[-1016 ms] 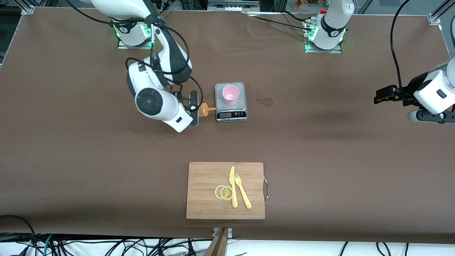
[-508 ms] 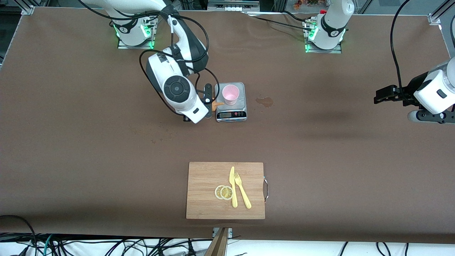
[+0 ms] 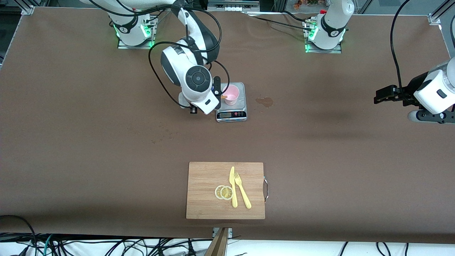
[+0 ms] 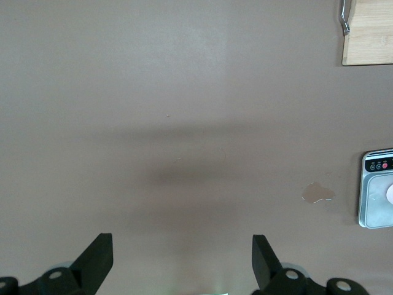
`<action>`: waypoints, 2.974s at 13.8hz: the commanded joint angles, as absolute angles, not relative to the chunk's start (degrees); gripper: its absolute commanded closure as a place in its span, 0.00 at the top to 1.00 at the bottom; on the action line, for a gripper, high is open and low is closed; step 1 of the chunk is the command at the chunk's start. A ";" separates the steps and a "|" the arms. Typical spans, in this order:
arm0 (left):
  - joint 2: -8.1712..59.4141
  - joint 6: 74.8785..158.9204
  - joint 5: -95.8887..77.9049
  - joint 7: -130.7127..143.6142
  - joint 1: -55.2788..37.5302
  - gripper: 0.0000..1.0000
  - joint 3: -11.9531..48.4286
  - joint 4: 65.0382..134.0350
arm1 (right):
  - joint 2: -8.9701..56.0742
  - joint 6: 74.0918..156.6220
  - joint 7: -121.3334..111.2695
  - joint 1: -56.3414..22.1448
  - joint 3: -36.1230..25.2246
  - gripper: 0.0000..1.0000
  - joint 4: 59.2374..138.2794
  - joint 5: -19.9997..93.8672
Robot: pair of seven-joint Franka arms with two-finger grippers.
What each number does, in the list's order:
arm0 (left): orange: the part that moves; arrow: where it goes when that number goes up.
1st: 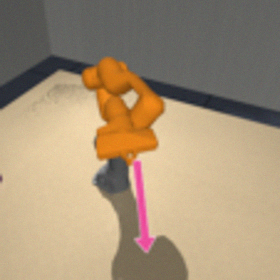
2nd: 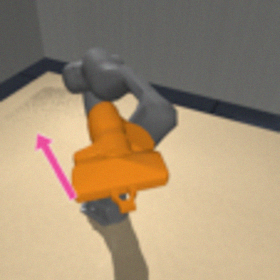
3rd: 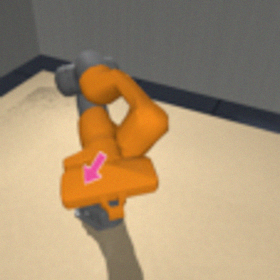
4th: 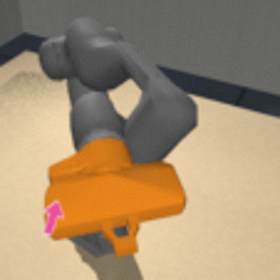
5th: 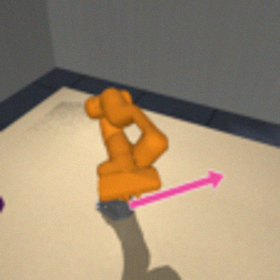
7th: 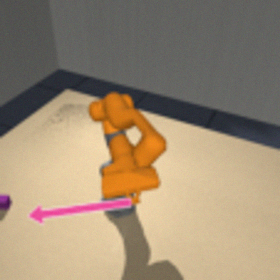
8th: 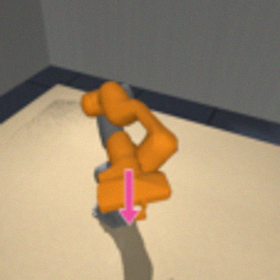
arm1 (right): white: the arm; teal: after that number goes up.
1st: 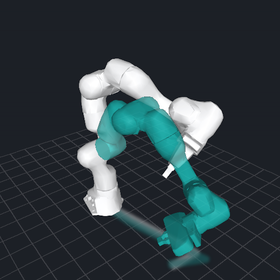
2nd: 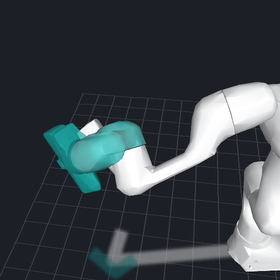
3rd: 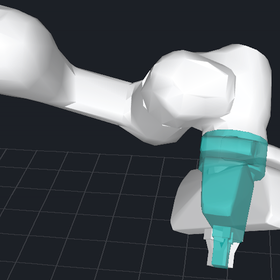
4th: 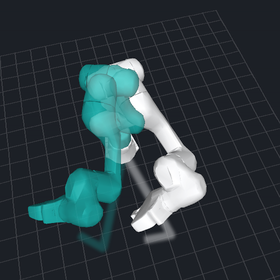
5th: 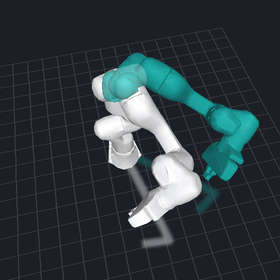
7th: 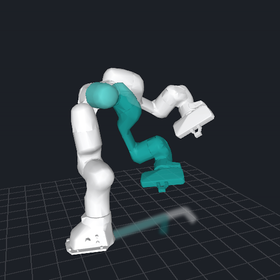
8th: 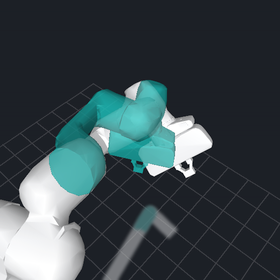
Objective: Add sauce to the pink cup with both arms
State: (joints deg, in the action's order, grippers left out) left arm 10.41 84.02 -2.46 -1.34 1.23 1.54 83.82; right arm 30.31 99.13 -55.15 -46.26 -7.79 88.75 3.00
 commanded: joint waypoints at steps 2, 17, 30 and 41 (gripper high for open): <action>10.55 83.32 -2.37 -2.02 1.14 1.00 1.41 83.14 | 28.74 97.56 -52.13 -46.58 -6.07 0.10 90.44 -0.17; 10.55 83.32 -2.37 -2.02 1.05 1.00 1.41 83.14 | 28.83 90.89 -40.17 -49.74 -3.78 0.10 89.04 -8.52; 10.55 83.32 -2.37 -2.02 1.14 1.00 1.41 83.14 | 33.92 82.98 -34.63 -50.89 -2.29 0.10 78.94 -12.91; 10.55 83.32 -2.37 -2.02 1.06 1.00 1.41 83.14 | 36.30 80.77 -34.01 -49.50 -2.11 0.10 74.62 -11.45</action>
State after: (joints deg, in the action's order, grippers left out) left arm 10.41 84.02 -2.46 -1.34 1.23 1.54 83.82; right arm 36.45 82.04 -34.05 -51.54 -2.58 76.38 -13.48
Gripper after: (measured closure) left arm 0.000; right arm 0.612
